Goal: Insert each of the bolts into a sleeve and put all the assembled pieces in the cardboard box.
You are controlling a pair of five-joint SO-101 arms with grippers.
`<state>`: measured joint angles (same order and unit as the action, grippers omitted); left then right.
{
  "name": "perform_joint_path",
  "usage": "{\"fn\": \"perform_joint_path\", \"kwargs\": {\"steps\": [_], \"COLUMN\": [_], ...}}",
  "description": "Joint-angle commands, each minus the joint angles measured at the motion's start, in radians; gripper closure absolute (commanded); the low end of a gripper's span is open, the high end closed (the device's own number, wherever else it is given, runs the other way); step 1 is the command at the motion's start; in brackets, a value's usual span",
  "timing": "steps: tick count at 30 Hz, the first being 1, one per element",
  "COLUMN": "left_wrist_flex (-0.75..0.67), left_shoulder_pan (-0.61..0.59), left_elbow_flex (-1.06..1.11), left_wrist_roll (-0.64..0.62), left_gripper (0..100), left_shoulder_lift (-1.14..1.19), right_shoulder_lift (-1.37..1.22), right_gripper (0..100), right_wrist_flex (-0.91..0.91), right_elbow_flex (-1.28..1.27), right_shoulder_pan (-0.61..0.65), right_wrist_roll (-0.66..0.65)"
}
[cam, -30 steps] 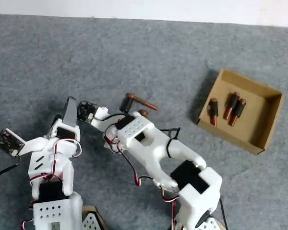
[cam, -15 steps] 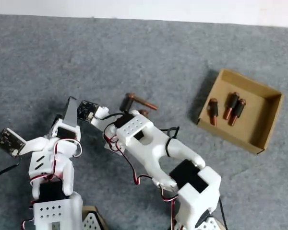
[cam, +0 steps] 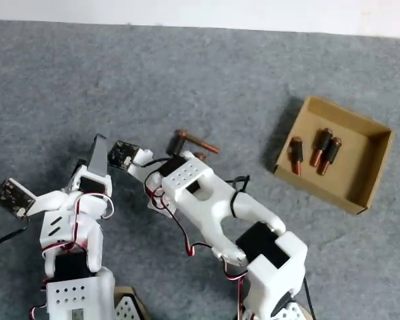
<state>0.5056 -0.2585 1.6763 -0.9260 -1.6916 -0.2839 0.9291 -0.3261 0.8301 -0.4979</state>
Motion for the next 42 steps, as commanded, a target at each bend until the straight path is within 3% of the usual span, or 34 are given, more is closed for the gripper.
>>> {"fn": "perform_joint_path", "kwargs": {"steps": [1,5,14,18,34,38,42], "left_wrist_flex": [-0.029,-0.029,-0.029,-0.029,-0.029,-0.023,-0.023], "left_shoulder_pan": [-0.008,-0.008,-0.010,-0.010,-0.015,0.107,0.331], "left_elbow_flex": [-0.024,-0.024,-0.024,-0.024,-0.024,-0.021,-0.021], "left_wrist_roll": [-0.005,-0.005,-0.006,-0.006,-0.008,0.044,0.153], "left_gripper": [74,74,74,74,74,74,74], "left_shoulder_lift": [-0.013,-0.013,-0.013,-0.013,-0.013,-0.004,-0.002], "right_shoulder_lift": [-0.001,-0.001,0.016,0.117,0.825,1.090,1.399], "right_gripper": [87.8,99.8,99.5,99.5,99.5,99.5,99.5], "right_wrist_flex": [0.031,0.030,-0.012,-0.053,-0.461,-0.515,-0.504], "right_elbow_flex": [-0.005,-0.005,-0.001,-0.021,-0.687,-0.892,-1.055], "right_shoulder_pan": [-0.016,-0.016,-0.097,-0.147,-0.288,-0.291,-0.321], "right_wrist_roll": [0.011,0.008,0.015,0.094,0.127,0.126,0.130]}}
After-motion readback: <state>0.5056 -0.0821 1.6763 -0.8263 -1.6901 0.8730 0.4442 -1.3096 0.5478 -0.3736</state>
